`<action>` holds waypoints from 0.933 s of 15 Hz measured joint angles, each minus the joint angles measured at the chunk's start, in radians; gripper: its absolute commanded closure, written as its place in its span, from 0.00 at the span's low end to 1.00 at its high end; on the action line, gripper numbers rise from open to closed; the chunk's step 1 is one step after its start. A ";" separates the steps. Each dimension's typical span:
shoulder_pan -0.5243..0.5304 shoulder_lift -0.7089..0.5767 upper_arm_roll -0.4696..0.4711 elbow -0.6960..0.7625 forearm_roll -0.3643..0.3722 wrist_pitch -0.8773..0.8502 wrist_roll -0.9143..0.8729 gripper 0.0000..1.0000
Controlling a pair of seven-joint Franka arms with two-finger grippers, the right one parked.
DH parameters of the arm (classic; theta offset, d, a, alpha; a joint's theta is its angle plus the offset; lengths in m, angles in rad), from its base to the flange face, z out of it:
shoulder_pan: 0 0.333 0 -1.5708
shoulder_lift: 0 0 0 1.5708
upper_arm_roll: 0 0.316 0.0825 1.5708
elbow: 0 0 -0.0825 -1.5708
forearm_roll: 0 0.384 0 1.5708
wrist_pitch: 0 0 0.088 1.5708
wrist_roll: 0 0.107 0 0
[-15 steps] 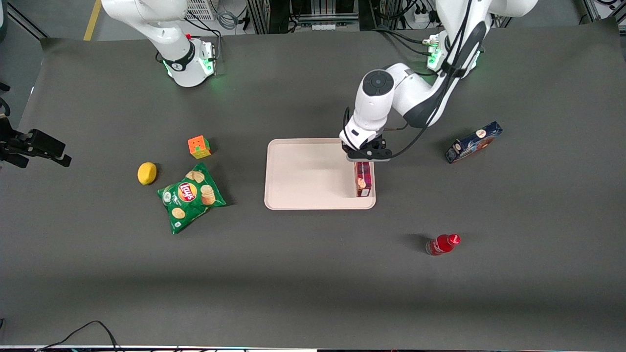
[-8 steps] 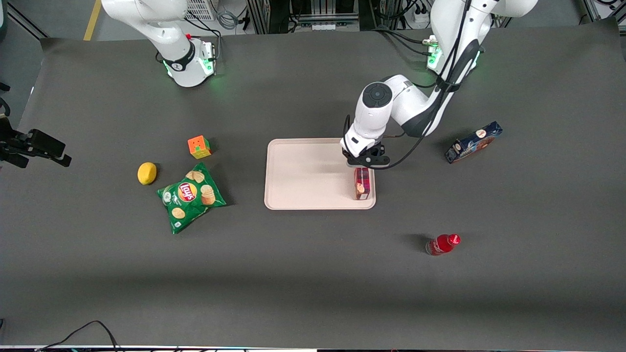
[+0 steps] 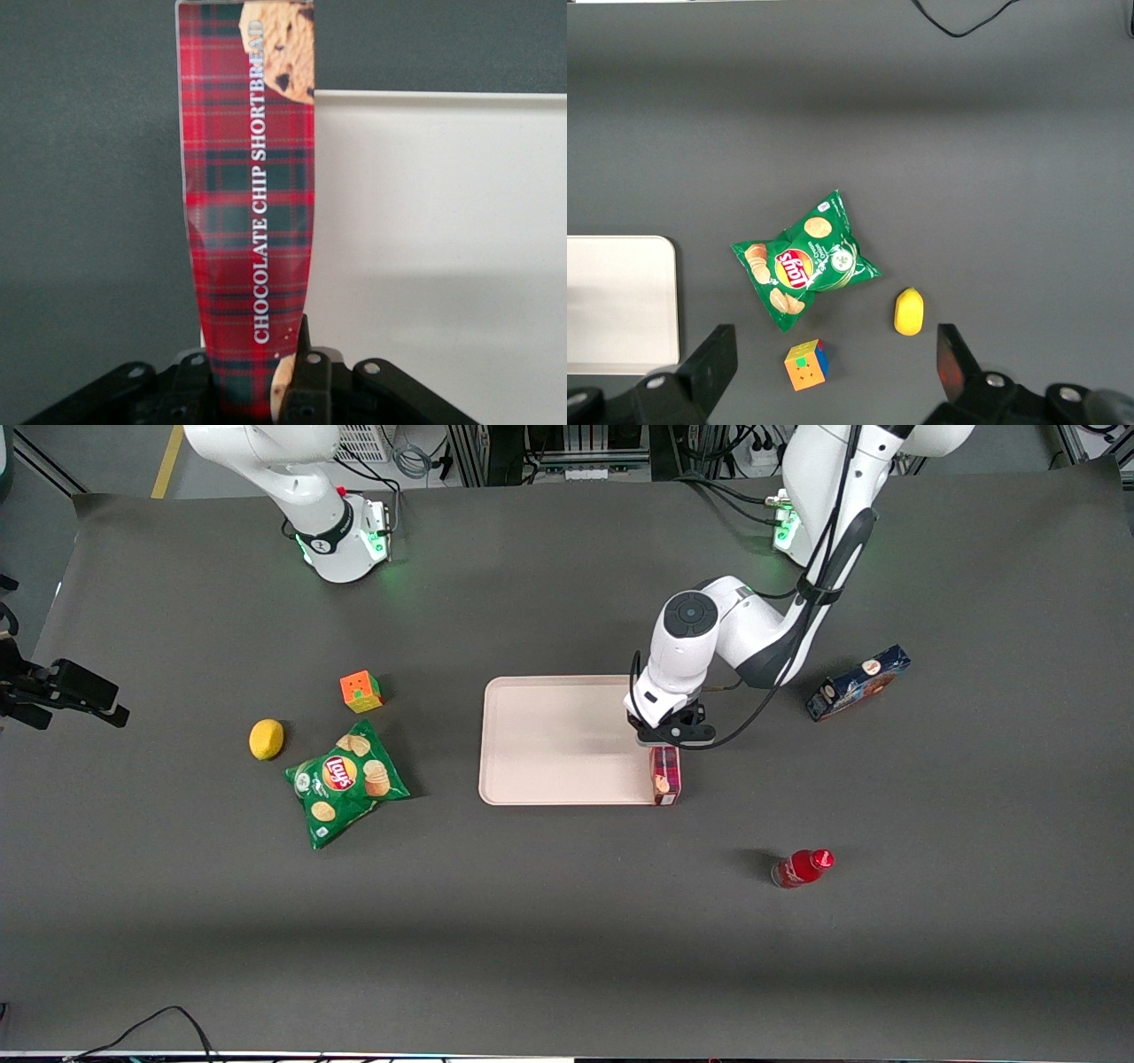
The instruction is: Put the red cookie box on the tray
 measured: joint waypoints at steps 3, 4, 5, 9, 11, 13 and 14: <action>-0.007 0.008 0.000 0.007 0.002 0.000 0.000 0.43; -0.009 0.009 0.000 0.007 0.002 0.000 0.000 0.33; -0.010 0.010 0.000 0.007 0.002 0.000 0.000 0.19; -0.016 0.010 0.014 0.010 0.002 0.001 0.000 0.00; -0.018 0.009 0.023 0.024 0.002 0.001 0.000 0.00; -0.018 0.001 0.034 0.054 0.002 -0.011 0.004 0.00; -0.018 -0.009 0.045 0.076 0.001 -0.040 0.023 0.00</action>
